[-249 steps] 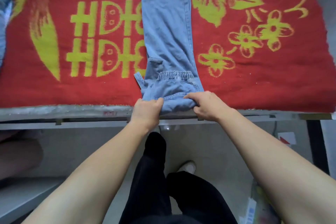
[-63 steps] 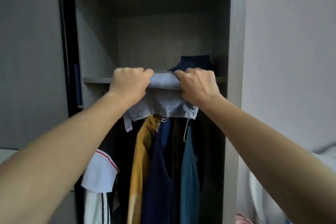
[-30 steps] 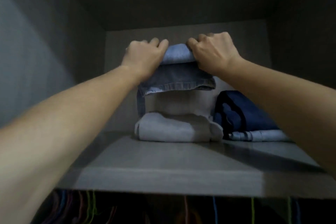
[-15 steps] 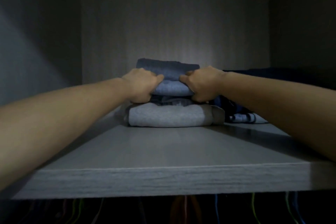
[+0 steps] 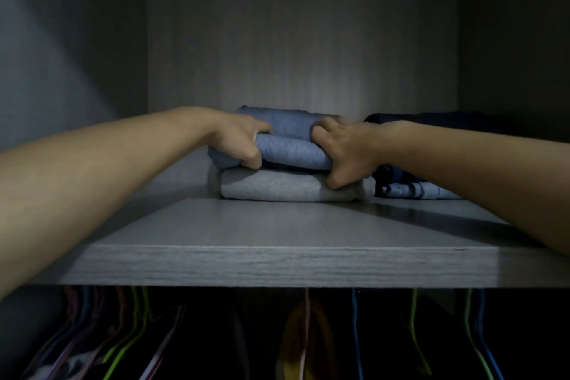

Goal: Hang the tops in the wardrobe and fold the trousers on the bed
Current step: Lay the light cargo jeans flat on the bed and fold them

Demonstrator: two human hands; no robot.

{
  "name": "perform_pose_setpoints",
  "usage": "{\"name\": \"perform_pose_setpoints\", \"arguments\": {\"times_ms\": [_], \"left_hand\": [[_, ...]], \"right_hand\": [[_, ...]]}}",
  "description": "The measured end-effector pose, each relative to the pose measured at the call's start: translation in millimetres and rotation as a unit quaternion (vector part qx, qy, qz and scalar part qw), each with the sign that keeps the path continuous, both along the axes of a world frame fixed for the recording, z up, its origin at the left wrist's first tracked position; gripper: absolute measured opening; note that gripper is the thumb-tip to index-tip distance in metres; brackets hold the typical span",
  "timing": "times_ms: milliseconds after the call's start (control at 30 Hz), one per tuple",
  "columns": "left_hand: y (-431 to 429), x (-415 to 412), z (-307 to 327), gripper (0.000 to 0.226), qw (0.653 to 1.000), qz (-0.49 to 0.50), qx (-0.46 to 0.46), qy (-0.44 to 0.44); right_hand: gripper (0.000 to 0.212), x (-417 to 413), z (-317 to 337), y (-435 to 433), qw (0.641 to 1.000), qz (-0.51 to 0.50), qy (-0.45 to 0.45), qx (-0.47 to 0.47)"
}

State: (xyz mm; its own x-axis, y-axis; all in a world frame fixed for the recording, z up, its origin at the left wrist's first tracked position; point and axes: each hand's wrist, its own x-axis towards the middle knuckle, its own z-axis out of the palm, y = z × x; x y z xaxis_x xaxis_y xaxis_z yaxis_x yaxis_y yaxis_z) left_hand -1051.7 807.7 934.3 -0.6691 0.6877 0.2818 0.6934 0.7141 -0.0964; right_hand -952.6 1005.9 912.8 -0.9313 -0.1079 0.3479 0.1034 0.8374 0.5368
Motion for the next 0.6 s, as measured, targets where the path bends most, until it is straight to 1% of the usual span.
{"name": "perform_pose_setpoints", "arguments": {"times_ms": [67, 167, 200, 300, 333, 367, 400, 500, 533, 600], "left_hand": [[3, 3, -3, 0.059, 1.000, 0.014, -0.018, -0.001], [4, 7, -11, 0.065, 0.999, 0.035, -0.032, 0.021], [4, 7, -14, 0.071, 0.998, 0.043, -0.038, 0.028], [1, 13, -18, 0.106, 0.992, 0.074, -0.096, 0.046], [-1, 15, -19, 0.112, 0.990, 0.077, -0.106, 0.053], [-3, 19, -20, 0.113, 0.990, 0.071, -0.104, 0.065], [-4, 20, -21, 0.109, 0.991, 0.057, -0.090, 0.080], [-8, 26, -26, 0.083, 0.994, 0.012, -0.037, 0.104], [-8, 26, -28, 0.076, 0.993, 0.010, -0.036, 0.114], [-8, 29, -32, 0.071, 0.990, 0.018, -0.048, 0.135]], "right_hand": [[0.050, 0, -7, -3, 0.997, -0.044, -0.037, -0.050], [0.048, 2, -10, -7, 0.994, -0.055, -0.051, -0.086], [0.052, 4, -10, -8, 0.992, -0.060, -0.059, -0.099], [0.076, 17, -7, -11, 0.981, -0.089, -0.089, -0.151], [0.084, 22, -6, -12, 0.979, -0.091, -0.091, -0.160], [0.089, 27, -7, -12, 0.979, -0.088, -0.083, -0.162], [0.093, 32, -7, -12, 0.982, -0.080, -0.066, -0.158], [0.097, 47, -15, -10, 0.986, -0.067, -0.013, -0.149], [0.095, 52, -18, -10, 0.987, -0.067, 0.000, -0.146], [0.085, 60, -23, -14, 0.987, -0.063, 0.024, -0.145]]}}
